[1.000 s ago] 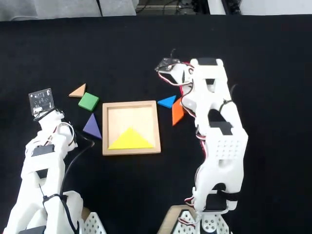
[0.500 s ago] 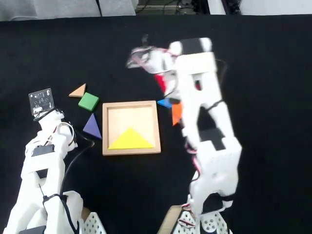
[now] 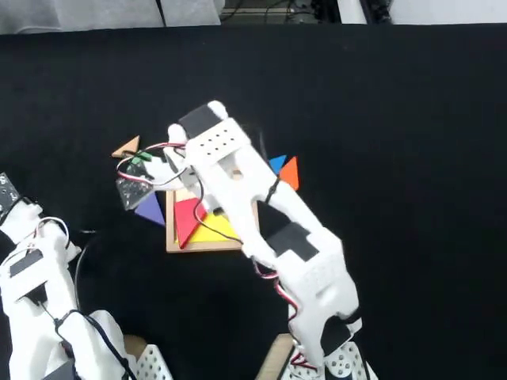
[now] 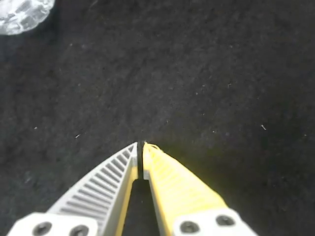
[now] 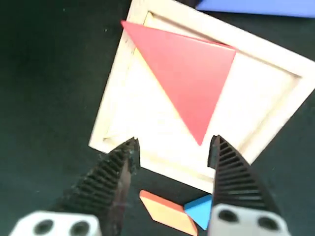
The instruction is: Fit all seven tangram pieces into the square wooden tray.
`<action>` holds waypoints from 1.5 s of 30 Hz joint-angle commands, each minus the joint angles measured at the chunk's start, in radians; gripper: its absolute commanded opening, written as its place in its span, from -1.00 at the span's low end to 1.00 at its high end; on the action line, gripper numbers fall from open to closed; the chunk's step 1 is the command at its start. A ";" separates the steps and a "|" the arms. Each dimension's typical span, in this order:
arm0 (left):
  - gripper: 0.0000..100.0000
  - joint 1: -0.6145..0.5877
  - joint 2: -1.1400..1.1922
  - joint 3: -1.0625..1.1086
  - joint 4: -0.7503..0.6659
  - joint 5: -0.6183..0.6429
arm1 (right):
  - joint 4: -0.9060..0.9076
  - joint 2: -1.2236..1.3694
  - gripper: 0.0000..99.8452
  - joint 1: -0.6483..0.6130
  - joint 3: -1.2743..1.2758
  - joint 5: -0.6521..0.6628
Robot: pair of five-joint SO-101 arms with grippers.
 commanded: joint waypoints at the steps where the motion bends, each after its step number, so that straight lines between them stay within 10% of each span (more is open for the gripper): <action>1: -0.94 -0.004 0.003 -0.061 0.005 0.000 | 0.032 -0.013 -0.56 0.041 -0.119 -0.044; 10: -0.94 0.024 0.003 -0.059 0.003 0.000 | -0.044 -0.002 -0.74 0.063 -0.102 -0.358; 21: -0.94 0.016 0.003 -0.058 0.011 0.000 | -0.169 0.004 -0.25 -0.035 0.114 -0.287; 45: -0.94 0.016 0.003 -0.059 0.005 -0.002 | -0.256 0.170 -0.61 -0.092 0.071 -0.293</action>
